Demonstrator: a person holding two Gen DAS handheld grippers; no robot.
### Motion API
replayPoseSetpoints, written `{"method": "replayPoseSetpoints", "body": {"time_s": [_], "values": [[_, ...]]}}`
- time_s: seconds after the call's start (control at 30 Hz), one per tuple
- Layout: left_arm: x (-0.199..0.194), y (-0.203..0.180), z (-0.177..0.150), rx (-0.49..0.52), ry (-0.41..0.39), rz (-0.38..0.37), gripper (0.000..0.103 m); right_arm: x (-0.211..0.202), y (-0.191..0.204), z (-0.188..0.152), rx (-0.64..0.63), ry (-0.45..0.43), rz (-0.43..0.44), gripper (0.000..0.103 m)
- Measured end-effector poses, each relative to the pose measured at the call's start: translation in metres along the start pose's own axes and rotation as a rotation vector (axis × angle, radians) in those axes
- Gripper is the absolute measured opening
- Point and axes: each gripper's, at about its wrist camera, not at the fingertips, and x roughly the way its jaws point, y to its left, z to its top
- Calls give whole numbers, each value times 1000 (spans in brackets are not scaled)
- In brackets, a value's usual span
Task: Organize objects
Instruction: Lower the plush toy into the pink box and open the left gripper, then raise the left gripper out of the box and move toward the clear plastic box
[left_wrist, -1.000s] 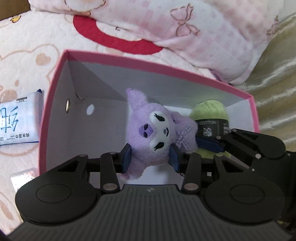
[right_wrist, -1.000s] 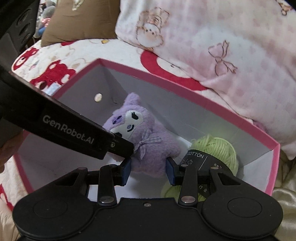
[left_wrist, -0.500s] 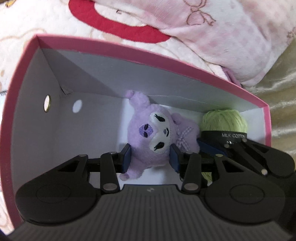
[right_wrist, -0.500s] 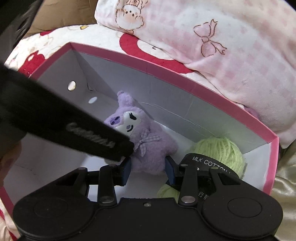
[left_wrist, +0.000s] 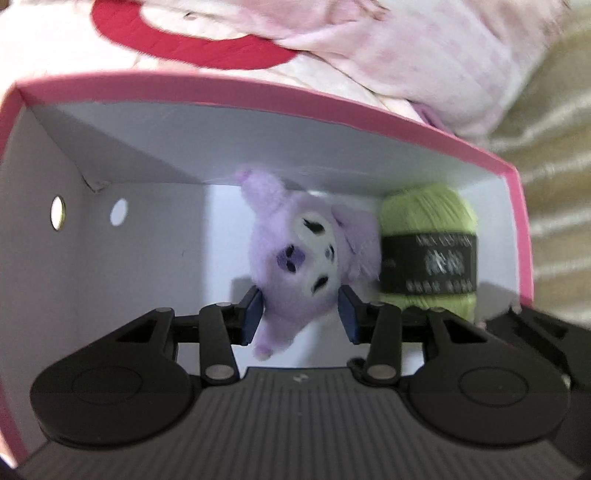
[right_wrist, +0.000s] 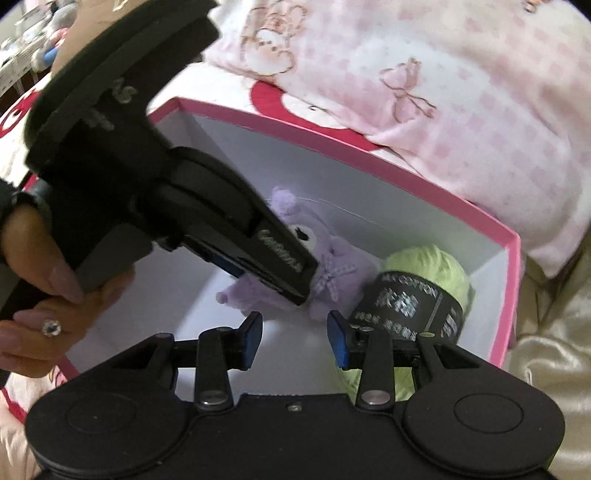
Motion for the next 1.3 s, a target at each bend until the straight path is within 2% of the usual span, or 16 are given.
{"method": "replayPoseSetpoints", "body": {"time_s": [0.1, 0.27, 0.43, 0.6, 0.83, 1.03, 1.3], "values": [[-18, -8, -4, 49, -14, 19, 55, -11, -3, -6, 67, -44, 26, 43], [-52, -8, -16, 90, -36, 31, 59, -36, 12, -24, 92, -107, 10, 44], [-94, -4, -39, 119, 11, -19, 59, -66, 26, -31, 147, -166, 10, 46], [-126, -3, -62, 135, -15, -25, 61, -85, 56, -35, 152, -191, -57, 48], [-177, -3, -85, 181, -113, -9, 63, -130, 80, -44, 140, -235, -65, 50], [-218, 4, -109, 223, -157, -12, 64, -166, 91, -46, 145, -264, -72, 63], [-258, 23, -130, 224, -193, -6, 68, -191, 117, -50, 105, -266, -85, 81]]}}
